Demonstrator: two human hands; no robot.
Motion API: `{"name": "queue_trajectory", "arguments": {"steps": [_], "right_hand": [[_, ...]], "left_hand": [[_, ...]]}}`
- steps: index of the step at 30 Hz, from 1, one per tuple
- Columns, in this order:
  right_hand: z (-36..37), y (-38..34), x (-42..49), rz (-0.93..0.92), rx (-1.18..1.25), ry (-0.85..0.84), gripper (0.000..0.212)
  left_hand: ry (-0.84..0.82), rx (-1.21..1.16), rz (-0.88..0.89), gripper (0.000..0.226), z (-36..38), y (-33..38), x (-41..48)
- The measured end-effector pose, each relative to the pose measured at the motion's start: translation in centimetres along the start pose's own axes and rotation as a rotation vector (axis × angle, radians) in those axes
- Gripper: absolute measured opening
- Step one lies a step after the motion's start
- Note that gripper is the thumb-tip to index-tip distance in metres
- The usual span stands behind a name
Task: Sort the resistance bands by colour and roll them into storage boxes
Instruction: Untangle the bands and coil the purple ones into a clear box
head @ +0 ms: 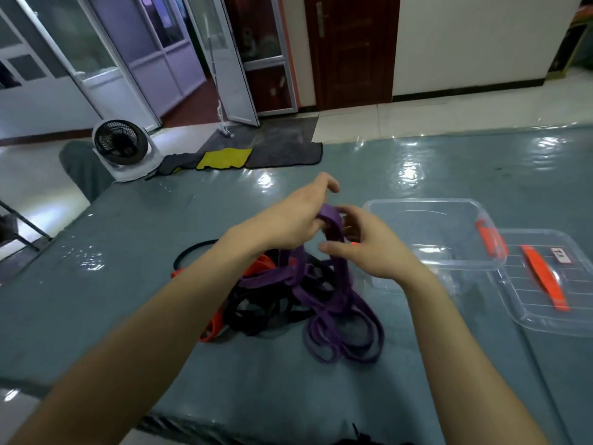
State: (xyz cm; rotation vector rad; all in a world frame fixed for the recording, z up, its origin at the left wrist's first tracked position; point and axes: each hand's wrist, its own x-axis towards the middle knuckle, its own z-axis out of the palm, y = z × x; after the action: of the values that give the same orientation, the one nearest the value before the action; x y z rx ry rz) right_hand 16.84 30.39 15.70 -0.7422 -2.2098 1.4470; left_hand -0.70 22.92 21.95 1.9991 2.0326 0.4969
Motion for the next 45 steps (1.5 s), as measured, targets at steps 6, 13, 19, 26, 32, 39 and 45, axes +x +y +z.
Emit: {"name": "queue_trajectory", "arguments": {"steps": [6,13,19,26,32,39,45], "right_hand": [[-2.4,1.1,-1.8,0.062,0.174,0.098,0.009],[-6.0,3.6,-4.0,0.131,0.321,0.136,0.067],[-6.6,4.2,-3.5,0.100,0.257,0.541,0.069],[-6.0,3.3,-2.4,0.059,0.206,0.645,0.046],[-5.4,3.9,-1.6,0.132,0.149,0.561,0.054],[-4.1,4.5,-1.2,0.194,0.120,0.455,0.055],[-4.3,4.3,-1.1,0.218,0.156,0.455,0.049]], "left_hand": [[-0.062,-0.159,-0.020,0.086,1.9,-3.4,-1.9],[-0.262,0.120,-0.454,0.078,12.5,-12.0,-6.5],[-0.200,0.288,-0.384,0.028,8.6,-13.7,-4.7],[-0.008,0.106,-0.240,0.035,-3.4,-9.6,-2.7],[0.025,-0.147,-0.176,0.018,-6.7,-8.3,-3.0],[0.305,-0.487,-0.121,0.035,-8.5,-7.6,-1.7],[0.381,-0.547,-0.023,0.033,-11.3,-6.3,0.0]]}}
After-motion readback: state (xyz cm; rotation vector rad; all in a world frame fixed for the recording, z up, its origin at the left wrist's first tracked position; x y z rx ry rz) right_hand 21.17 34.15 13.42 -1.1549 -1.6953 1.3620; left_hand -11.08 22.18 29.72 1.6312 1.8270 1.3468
